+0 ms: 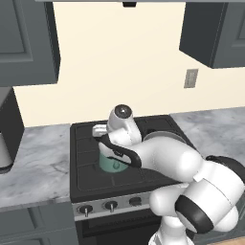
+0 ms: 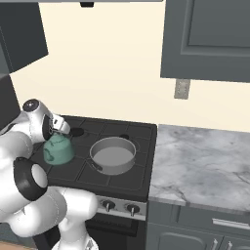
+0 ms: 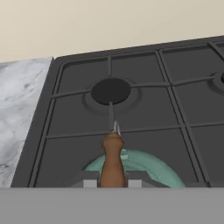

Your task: Pick the kettle from the counter and place it on a stove burner. Then turn the burner on.

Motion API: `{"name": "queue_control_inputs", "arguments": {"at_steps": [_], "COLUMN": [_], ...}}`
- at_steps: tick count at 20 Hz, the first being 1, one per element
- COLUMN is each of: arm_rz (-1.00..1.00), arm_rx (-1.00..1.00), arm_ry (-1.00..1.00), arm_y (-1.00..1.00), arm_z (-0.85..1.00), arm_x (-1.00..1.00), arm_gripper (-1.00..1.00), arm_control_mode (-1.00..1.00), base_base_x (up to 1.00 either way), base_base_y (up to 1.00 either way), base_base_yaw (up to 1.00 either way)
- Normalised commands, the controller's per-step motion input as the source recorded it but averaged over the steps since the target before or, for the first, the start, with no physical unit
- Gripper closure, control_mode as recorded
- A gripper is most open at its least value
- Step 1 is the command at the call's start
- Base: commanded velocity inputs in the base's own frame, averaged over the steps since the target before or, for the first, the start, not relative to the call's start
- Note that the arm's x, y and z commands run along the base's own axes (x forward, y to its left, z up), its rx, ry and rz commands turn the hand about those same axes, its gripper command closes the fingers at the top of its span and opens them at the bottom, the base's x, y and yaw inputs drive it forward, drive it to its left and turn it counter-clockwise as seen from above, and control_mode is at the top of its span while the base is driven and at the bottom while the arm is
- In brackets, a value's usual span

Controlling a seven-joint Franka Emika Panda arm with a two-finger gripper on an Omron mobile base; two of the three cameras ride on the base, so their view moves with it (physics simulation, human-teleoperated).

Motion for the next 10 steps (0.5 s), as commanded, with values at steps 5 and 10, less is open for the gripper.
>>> {"name": "queue_control_inputs", "arguments": {"at_steps": [5, 10], "arm_rz": [-0.02, 0.00], "arm_rx": [0.03, 0.02], "arm_ry": [-0.01, -0.07], "arm_y": [0.18, 0.00], "arm_z": [-0.02, 0.00], "arm_x": [0.05, -0.16], "arm_gripper": [1.00, 1.00], "arm_control_mode": [-1.00, -1.00], "base_base_x": [0.00, 0.00], "base_base_y": [0.00, 0.00], "base_base_yaw": [0.00, 0.00]}}
